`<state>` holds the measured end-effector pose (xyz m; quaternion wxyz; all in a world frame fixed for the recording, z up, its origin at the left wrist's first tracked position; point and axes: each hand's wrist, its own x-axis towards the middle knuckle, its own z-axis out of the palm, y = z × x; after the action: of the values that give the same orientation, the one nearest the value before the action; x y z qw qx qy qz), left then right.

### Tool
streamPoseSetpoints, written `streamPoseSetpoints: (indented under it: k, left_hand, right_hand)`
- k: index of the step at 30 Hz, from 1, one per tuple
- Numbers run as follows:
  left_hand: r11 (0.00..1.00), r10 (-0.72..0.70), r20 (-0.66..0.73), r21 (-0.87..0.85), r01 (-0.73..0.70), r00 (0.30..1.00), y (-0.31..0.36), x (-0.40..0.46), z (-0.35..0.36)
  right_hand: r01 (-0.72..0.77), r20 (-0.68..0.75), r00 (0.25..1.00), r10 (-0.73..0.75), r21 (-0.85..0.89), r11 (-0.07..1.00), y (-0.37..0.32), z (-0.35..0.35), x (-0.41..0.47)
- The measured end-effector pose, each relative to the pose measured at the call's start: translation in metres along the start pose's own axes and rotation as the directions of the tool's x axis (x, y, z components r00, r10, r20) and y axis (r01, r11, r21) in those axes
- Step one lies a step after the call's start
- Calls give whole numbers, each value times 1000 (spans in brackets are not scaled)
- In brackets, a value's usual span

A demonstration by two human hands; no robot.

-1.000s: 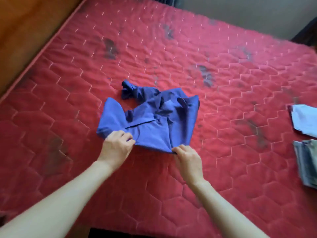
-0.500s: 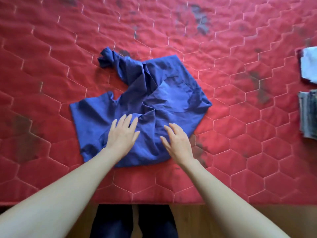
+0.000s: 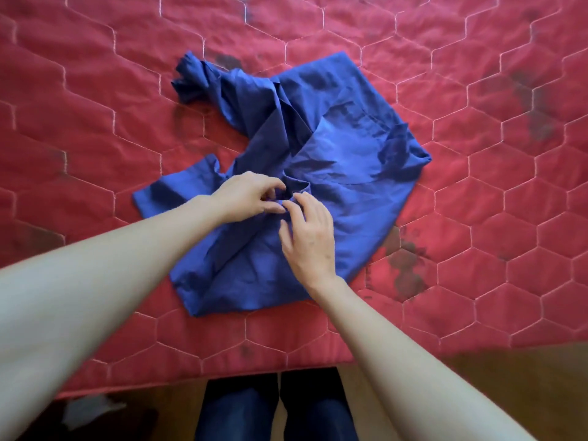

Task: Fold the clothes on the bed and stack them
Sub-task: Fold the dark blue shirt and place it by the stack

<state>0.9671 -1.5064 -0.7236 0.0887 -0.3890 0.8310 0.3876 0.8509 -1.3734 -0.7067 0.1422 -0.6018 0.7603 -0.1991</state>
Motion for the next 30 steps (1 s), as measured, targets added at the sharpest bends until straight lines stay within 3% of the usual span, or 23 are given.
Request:
streamPoseSetpoints:
  k: [4,7,11,15,17,19,22,26,30]
  left_hand:
    - [1000,-14,176,17,11,984,11,10,-11]
    - [960,-79,187,-250,125,979,37,13,-27]
    - [804,-62,200,-570,168,978,97,8,-65]
    - [598,71,242,-787,153,968,176,-5,-128]
    - [511,150,166,-857,67,975,216,-18,-169]
    - [615,212,-25,-774,-153,977,254,-35,-214]
    - [822,321,-344,-361,-441,882,314,-67,-289]
    - [842,443,-574,2,-540,689,397,-116,-375]
    - [831,510,-697,247,-499,504,464,-164,-448]
  right_hand:
    - [-149,-57,987,150,15,989,-13,-5,-32]
    - [-319,-38,944,327,144,937,-28,-17,-49]
    - [-530,59,835,548,358,769,-58,-47,-53]
    - [-492,-94,784,614,508,706,-81,-111,-18]
    - [-418,-220,751,623,572,706,-87,-158,8]
    - [-314,-347,717,605,615,724,-91,-213,34]
    - [-159,-452,708,543,647,746,-102,-303,69]
    - [-39,-505,772,385,567,822,-133,-419,99]
    - [77,-566,806,175,392,917,-152,-520,102]
